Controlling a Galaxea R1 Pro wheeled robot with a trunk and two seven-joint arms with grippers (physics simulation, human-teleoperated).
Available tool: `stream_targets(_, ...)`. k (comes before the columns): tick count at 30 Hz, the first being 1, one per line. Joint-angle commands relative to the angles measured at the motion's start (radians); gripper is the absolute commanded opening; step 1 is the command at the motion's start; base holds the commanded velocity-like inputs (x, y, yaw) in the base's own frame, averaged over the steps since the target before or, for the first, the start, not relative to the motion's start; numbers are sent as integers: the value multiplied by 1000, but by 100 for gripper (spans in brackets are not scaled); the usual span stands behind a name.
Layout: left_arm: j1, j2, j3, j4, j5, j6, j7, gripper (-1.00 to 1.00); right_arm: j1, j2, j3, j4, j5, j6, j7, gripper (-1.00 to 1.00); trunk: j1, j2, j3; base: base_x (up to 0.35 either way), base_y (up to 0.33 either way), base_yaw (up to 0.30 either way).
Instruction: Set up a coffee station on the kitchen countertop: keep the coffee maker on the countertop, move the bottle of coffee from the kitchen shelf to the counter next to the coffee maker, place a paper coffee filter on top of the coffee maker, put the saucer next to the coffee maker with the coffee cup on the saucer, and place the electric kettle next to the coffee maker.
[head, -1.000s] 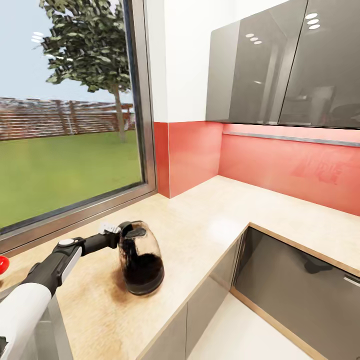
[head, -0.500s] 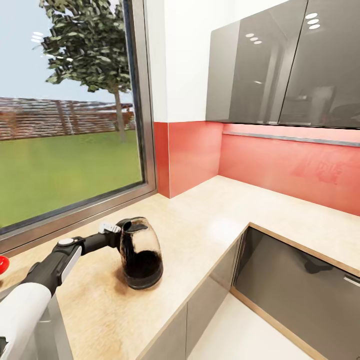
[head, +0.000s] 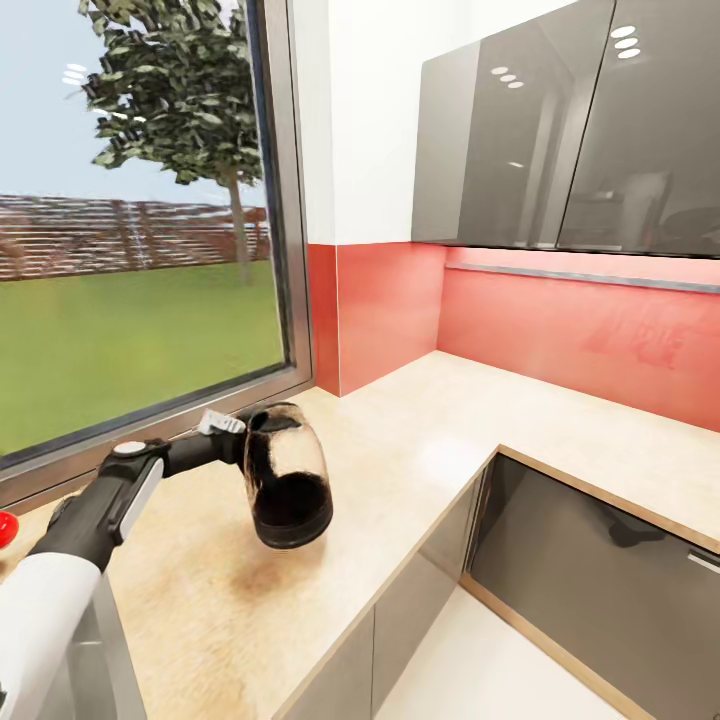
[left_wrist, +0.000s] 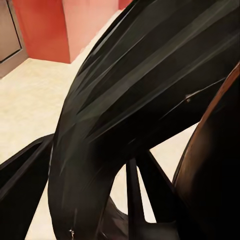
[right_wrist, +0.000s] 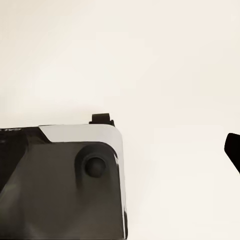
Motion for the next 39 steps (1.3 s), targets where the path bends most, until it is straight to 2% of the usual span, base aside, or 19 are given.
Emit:
stream_targets(1,-1,2,-2,-17,10,22,1,-100,-1,5,-9,1,10,-3,-3,100,0,-2,-2,0,0,0)
stream_targets(7,9,11,1,-102,10,88,15,-100,-1,19,-9,0,9,-6,-3,100,0,-2,-2,0,0,0)
stream_targets(16,14,11,3,-113,9,92,35,-100,-1,19,-12,0,7,-6,-4,100,0,-2,-2,0,0,0)
stream_targets(19,14,10,2,-113,10,92,64,-100,-1,17,-13,0,7,-6,-5,100,0,-2,-2,-54,-24,0)
stream_targets(20,14,9,1,-113,10,91,79,-100,-1,16,-11,0,7,-6,-5,100,0,-2,-2,-271,-164,212)
stream_targets(39,14,5,0,-113,10,90,80,-100,-1,16,-10,0,10,-6,-5,100,0,-2,-2,-279,-170,273)
